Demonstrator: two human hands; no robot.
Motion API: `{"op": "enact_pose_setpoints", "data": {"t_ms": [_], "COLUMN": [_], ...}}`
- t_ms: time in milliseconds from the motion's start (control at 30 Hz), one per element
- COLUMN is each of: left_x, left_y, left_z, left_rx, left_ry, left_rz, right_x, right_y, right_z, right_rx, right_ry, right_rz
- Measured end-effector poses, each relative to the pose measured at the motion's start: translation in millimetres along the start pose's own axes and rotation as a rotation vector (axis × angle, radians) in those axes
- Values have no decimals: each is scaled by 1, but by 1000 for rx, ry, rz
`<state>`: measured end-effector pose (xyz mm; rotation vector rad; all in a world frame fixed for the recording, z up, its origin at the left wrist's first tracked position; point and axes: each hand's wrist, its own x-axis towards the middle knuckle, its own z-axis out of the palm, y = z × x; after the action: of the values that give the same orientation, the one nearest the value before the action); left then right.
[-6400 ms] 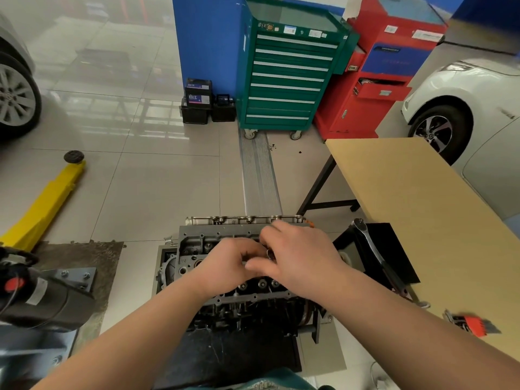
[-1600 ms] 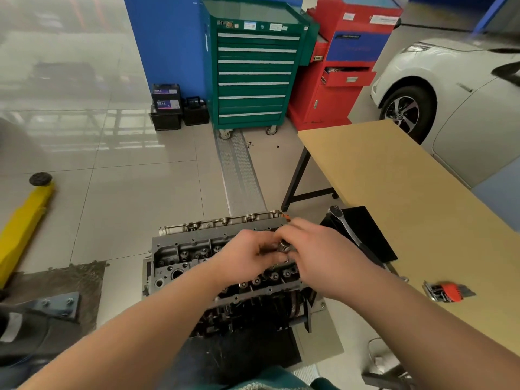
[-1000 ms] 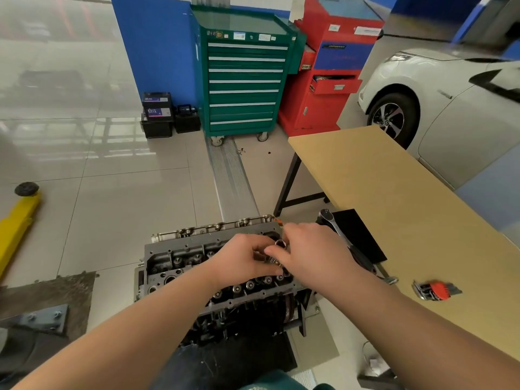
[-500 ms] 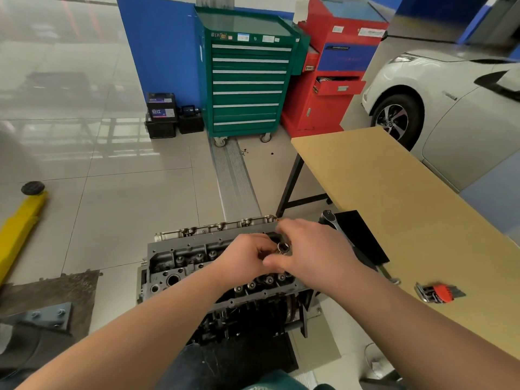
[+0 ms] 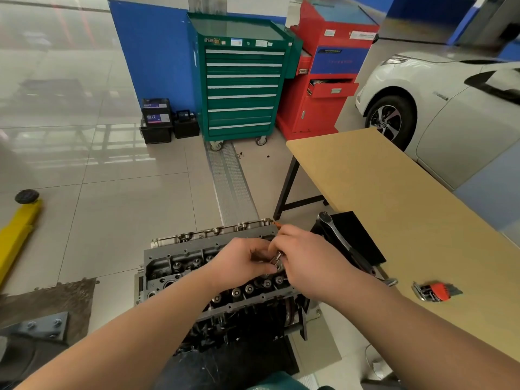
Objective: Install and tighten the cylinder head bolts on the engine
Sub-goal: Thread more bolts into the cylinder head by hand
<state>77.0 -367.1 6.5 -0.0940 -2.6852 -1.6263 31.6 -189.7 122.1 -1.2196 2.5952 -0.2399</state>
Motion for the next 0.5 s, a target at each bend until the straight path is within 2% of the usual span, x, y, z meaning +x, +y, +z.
{"op": "enact_pose_setpoints", "data": {"t_ms": [133, 333, 500], "left_x": [-1, 0, -3], "left_y": [2, 1, -1], "left_z": [3, 0, 0], "left_rx": [73, 67, 72], "left_ry": [21, 19, 36], "left_rz": [72, 22, 55], "right_x": [8, 5, 12], "right_y": [-5, -1, -1], "right_z": [3, 1, 4], "right_rx": [-77, 24, -84], "right_ry": [65, 20, 125], "right_rz": [94, -42, 56]}}
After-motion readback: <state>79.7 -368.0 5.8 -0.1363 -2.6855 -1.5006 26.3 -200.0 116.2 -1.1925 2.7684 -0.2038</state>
